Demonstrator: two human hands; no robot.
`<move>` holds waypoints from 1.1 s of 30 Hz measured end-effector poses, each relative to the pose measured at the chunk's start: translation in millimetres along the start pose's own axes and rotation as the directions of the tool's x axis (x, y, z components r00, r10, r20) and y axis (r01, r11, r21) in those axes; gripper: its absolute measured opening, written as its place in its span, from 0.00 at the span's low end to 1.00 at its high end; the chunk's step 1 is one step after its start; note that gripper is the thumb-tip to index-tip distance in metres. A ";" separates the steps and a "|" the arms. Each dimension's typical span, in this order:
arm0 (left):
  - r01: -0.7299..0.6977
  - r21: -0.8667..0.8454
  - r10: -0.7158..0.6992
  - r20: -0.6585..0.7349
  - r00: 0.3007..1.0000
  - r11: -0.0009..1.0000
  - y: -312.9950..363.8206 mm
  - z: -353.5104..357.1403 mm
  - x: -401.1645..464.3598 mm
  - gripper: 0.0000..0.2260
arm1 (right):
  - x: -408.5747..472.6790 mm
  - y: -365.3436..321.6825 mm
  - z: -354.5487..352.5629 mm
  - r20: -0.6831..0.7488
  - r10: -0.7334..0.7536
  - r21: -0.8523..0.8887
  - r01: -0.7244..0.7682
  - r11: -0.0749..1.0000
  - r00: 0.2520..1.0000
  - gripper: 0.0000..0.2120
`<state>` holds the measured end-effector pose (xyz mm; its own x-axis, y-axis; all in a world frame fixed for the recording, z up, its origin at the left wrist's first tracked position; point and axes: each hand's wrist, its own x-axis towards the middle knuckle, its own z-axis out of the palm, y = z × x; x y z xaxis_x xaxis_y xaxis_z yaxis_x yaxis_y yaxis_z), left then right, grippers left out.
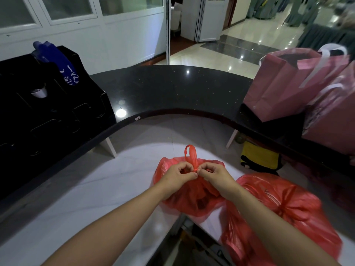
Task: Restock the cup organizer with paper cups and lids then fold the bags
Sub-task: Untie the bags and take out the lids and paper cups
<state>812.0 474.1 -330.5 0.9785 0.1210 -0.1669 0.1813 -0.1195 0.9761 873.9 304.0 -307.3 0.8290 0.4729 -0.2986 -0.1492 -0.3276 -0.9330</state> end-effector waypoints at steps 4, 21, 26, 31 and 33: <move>0.028 -0.067 -0.022 0.081 0.996 0.997 1.6 -0.6 -1.0 0.08 | -1.0 3.6 -4.5 -0.007 -0.002 -0.036 0.002 0.999 1.000 0.04; -0.258 0.589 0.336 -0.025 0.941 0.766 -1.6 5.6 -0.7 0.07 | 1.9 -2.2 -12.7 -0.135 -0.104 -0.225 0.072 0.972 0.985 0.07; -0.378 0.735 0.555 0.003 0.832 0.563 1.7 -2.1 -1.9 0.08 | 3.1 -6.1 -5.2 -0.174 0.198 0.354 -0.126 0.927 0.965 0.15; -0.358 0.697 0.532 -0.039 0.846 0.621 -3.1 -5.7 0.4 0.07 | -2.9 -12.1 0.1 0.000 0.297 0.626 -0.231 0.745 0.955 0.18; -0.342 0.673 0.509 -0.060 0.859 0.656 -2.3 -5.6 -2.3 0.05 | -1.7 -13.4 -2.4 -0.004 0.256 0.581 -0.206 0.787 0.967 0.16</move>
<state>808.7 479.6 -331.5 0.9266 0.1026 0.3619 -0.1493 -0.7828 0.6040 875.8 305.5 -293.8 0.7651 0.3703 -0.5268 -0.6016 0.1194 -0.7898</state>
